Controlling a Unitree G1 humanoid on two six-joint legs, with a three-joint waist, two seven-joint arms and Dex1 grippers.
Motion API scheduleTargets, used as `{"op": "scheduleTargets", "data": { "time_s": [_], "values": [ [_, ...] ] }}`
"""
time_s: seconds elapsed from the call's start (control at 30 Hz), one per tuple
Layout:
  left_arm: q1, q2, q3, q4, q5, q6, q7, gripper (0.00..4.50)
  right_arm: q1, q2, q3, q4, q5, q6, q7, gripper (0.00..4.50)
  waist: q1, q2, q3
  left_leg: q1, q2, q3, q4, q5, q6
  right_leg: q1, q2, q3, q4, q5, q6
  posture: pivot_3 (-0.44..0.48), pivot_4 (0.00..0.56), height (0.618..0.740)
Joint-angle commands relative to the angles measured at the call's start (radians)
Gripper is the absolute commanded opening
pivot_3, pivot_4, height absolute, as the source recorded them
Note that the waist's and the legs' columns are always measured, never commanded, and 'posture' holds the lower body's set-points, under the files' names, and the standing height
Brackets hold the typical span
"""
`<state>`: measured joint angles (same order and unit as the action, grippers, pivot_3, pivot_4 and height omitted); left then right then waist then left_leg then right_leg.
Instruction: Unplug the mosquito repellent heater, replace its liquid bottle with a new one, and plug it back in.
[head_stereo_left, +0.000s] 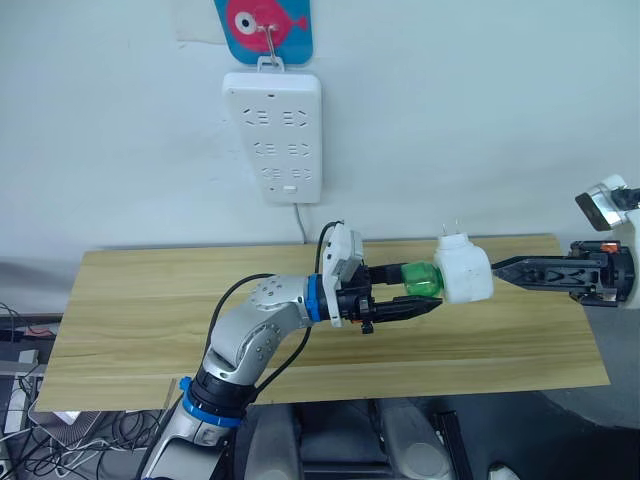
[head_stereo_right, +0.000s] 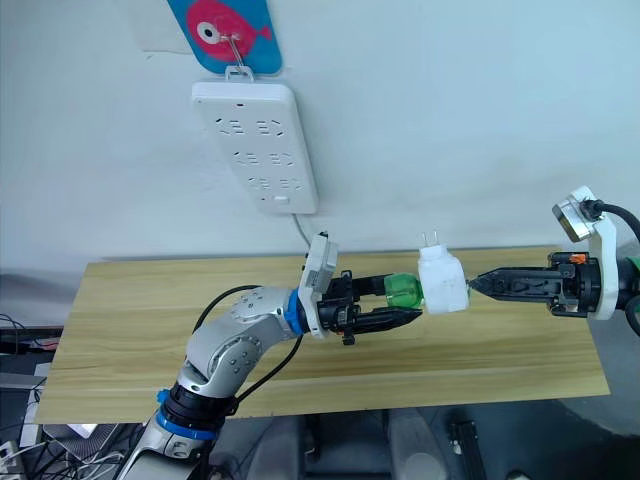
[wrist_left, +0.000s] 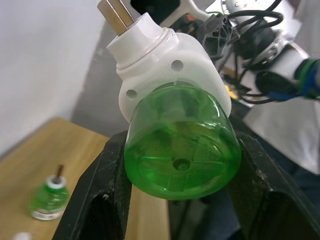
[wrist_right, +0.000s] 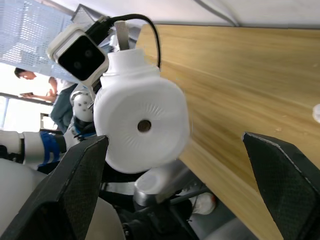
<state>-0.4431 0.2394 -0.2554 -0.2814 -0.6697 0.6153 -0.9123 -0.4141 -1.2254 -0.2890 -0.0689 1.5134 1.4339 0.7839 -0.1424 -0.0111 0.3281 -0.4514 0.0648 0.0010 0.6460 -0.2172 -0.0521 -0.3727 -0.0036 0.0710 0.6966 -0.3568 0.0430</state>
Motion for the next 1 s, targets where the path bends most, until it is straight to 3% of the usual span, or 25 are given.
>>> {"op": "scheduleTargets", "data": {
  "time_s": [0.03, 0.43, 0.73, 0.83, 0.9, 1.0],
  "values": [
    [-0.010, 0.008, 0.001, -0.072, -0.069, 0.050, -0.025, 2.24, -0.032, 0.019, -0.007, 0.001, 0.096, 0.035, -0.031, 4.47, 0.000, 0.000, 0.000, 0.000, 0.000, 0.000, 0.000, 0.000, 0.000, 0.000, 0.000, 0.000, 0.000, 0.000, 0.000, -0.315, 0.342, 0.740],
    [-0.025, -0.016, 0.018, -0.074, -0.104, 0.121, 0.022, 2.24, -0.003, 0.009, 0.046, -0.061, 0.328, 0.008, -0.161, 4.47, 0.000, 0.000, 0.000, 0.000, 0.000, 0.000, 0.000, 0.000, 0.000, 0.001, 0.000, 0.000, 0.000, 0.000, 0.000, -0.300, 0.341, 0.740],
    [-0.027, -0.021, 0.010, -0.081, -0.102, 0.118, 0.032, 2.24, 0.004, 0.039, 0.089, -0.074, 0.364, -0.101, -0.306, 4.47, 0.001, 0.000, 0.000, 0.000, 0.000, 0.000, 0.000, 0.000, 0.000, 0.001, 0.000, 0.000, 0.000, 0.000, 0.000, -0.293, 0.337, 0.740],
    [-0.025, -0.019, 0.010, -0.084, -0.102, 0.119, 0.033, 2.24, 0.003, 0.034, 0.096, -0.072, 0.385, -0.111, -0.320, 3.90, 0.001, 0.000, 0.000, 0.000, 0.000, 0.000, 0.000, 0.000, 0.000, 0.001, 0.000, 0.000, 0.000, 0.000, 0.000, -0.293, 0.337, 0.740],
    [-0.023, -0.015, 0.008, -0.087, -0.099, 0.117, 0.036, 2.24, 0.014, 0.026, 0.091, -0.078, 0.390, -0.110, -0.313, 3.22, 0.001, 0.000, 0.000, 0.000, 0.000, 0.000, 0.000, 0.000, 0.000, 0.001, 0.000, 0.000, 0.000, 0.000, 0.000, -0.289, 0.335, 0.740],
    [-0.022, -0.007, 0.002, -0.090, -0.075, 0.101, 0.037, 2.24, 0.027, 0.019, 0.088, -0.083, 0.401, -0.113, -0.310, 3.01, 0.002, 0.000, 0.000, 0.000, 0.000, -0.001, 0.000, 0.000, 0.000, 0.001, 0.000, -0.001, 0.000, 0.000, 0.000, -0.287, 0.331, 0.740]
  ]
}}
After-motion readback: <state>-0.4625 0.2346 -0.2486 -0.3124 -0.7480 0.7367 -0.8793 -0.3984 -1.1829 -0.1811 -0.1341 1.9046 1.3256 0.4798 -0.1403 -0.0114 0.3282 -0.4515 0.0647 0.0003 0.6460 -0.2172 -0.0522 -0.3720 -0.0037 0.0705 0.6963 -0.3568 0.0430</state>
